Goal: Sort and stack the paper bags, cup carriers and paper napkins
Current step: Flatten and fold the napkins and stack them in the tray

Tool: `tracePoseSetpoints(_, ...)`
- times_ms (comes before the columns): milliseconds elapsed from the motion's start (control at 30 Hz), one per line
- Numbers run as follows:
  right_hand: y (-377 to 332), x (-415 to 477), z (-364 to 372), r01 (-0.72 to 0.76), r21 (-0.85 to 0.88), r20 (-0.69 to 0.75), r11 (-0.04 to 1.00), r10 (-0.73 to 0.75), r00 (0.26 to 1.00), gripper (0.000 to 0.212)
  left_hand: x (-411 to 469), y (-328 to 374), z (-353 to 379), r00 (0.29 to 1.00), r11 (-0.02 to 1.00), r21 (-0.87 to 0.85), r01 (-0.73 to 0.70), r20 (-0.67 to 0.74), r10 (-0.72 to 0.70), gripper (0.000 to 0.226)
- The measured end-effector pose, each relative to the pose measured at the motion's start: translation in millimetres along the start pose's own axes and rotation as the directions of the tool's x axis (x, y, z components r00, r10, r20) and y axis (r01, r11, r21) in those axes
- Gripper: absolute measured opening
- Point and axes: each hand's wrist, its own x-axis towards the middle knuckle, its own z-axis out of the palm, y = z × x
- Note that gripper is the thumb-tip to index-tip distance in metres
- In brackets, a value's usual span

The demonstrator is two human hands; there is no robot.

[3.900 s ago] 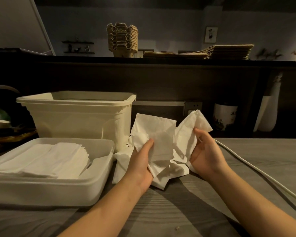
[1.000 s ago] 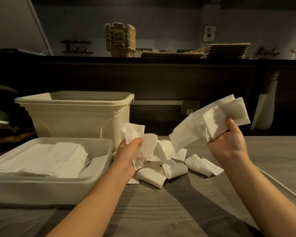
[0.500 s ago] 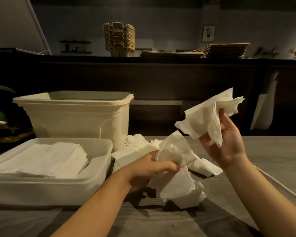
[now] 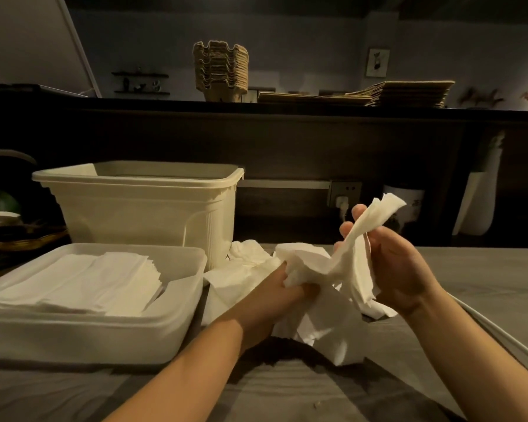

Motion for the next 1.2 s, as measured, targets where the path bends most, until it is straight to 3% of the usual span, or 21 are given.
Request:
tracePoseSetpoints(33,-1,-1,1,0.052,-0.077,-0.021,0.996,-0.054,0.998,0.040,1,0,-1,1.000,1.000,-0.012,-0.002,-0.027,0.002,0.027)
tracePoseSetpoints(133,-4,-2,10,0.012,-0.205,-0.038,0.979,-0.021,0.999,0.049,5,-2,-3,0.995,0.996,-0.076,-0.037,-0.097,0.029,0.037)
tracePoseSetpoints(200,-2,-1,8,-0.038,-0.286,-0.080,0.957,0.016,0.997,0.041,5,1,-3,0.991,0.995,-0.080,-0.054,-0.127,0.043,0.030)
tracePoseSetpoints(267,0,1,8,-0.097,-0.348,-0.120,0.932,0.058,0.991,0.017,5,2,-2,0.990,0.997,-0.065,-0.050,-0.136,0.041,0.036)
tracePoseSetpoints(400,4,2,9,-0.179,-0.422,-0.169,0.889,0.117,0.979,0.022,2,0,-2,0.990,0.999,-0.050,0.020,-0.136,-0.027,0.037)
tracePoseSetpoints(567,7,4,7,-0.133,-0.472,-0.134,0.871,0.079,0.988,0.015,2,-1,-1,0.978,0.999,-0.046,-0.027,-0.207,0.017,0.045)
tracePoseSetpoints(667,10,3,9,-0.091,-0.530,-0.078,0.843,0.059,0.995,0.010,3,-2,-4,0.965,0.983,-0.159,-0.095,-0.257,0.052,0.042)
tracePoseSetpoints(733,12,3,11,-0.075,-0.588,-0.028,0.806,0.072,0.997,0.017,6,-1,-10,0.945,0.977,-0.191,-0.099,-0.327,0.032,0.030)
tracePoseSetpoints(800,13,4,12,-0.046,-0.548,-0.047,0.835,0.024,0.999,0.017,10,-3,-16,0.917,0.983,-0.167,-0.073,-0.398,0.000,0.024)
tracePoseSetpoints(833,12,5,10,-0.035,-0.491,-0.112,0.870,-0.023,0.993,0.015,13,-4,-19,0.914,0.992,-0.113,-0.058,-0.406,0.007,0.032)
tracePoseSetpoints(900,10,8,4,-0.038,-0.337,-0.321,0.941,-0.077,0.944,0.014,15,-7,-22,0.908,0.980,0.198,0.012,-0.413,0.072,0.055)
tracePoseSetpoints(1000,6,12,-5,-0.029,-0.112,-0.502,0.993,-0.031,0.864,0.024,11,-11,-21,0.873,0.800,0.600,-0.004,-0.389,0.295,0.081)
tracePoseSetpoints(1100,7,12,-12,-0.022,0.086,-0.559,0.996,0.066,0.827,0.034,12,-17,-21,0.843,0.692,0.719,-0.060,-0.335,0.421,0.092)
tracePoseSetpoints(1200,6,11,-14,0.000,0.167,-0.565,0.986,0.096,0.819,0.037,14,-18,-19,0.836,0.565,0.816,-0.119,-0.225,0.501,0.088)
